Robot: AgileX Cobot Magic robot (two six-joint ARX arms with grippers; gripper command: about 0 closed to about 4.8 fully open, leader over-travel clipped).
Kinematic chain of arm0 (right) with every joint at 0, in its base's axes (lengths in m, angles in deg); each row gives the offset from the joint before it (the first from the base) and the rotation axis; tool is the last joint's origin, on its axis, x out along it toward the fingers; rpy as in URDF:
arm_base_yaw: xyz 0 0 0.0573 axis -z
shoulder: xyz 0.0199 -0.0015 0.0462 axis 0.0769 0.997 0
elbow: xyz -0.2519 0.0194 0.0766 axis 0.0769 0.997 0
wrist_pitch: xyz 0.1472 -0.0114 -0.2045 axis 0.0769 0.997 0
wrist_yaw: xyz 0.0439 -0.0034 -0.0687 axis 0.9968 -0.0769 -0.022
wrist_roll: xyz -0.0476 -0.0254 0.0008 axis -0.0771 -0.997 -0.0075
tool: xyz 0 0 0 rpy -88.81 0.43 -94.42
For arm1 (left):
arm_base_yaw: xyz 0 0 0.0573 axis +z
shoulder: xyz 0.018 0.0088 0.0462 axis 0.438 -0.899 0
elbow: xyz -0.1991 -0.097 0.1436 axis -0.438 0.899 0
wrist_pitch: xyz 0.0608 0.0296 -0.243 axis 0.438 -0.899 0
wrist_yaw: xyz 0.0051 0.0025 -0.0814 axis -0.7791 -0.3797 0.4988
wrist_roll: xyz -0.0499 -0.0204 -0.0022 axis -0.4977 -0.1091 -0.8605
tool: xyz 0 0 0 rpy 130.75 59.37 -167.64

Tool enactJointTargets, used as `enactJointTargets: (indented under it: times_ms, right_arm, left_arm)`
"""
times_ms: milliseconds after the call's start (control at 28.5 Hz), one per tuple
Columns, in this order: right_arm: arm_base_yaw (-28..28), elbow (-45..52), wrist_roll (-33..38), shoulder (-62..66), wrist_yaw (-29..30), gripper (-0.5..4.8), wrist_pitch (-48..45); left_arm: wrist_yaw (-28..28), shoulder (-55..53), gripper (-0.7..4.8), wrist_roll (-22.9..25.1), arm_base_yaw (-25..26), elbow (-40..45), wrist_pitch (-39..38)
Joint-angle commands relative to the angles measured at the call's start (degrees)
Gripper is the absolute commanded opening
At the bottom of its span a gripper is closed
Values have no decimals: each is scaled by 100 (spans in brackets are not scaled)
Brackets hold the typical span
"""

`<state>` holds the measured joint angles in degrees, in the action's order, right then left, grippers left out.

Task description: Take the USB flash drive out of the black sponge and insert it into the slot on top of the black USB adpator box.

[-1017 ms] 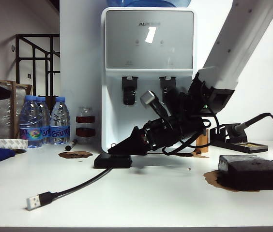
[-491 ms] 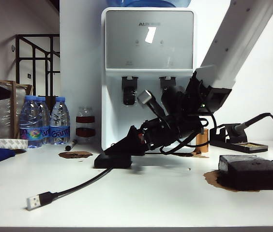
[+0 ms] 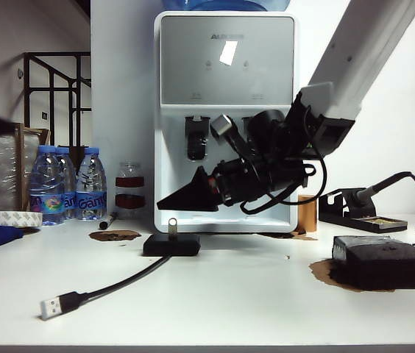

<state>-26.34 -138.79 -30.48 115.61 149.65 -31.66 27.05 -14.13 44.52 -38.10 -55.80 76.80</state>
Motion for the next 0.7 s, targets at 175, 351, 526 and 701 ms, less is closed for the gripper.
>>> enactJointTargets:
  times_ms: [175,351,526,701]
  right_arm:
    - [2,-11,245,-616,46,225,28]
    - [4,-7,260,-1161,-188,224,208]
    - [28,254,195,-2232,-1202,-2,339]
    - [63,332,188,-3305,-2719,-2,1104]
  left_arm:
    - [-2697,15,-4,-4,15,-24,1443]
    - [-4312,214,-4,555,17,-109,2214]
    - [-5388,1303,-4,1523,20,-678,1464]
    - [-4835,3515,-4,275,15,-2273,-3845]
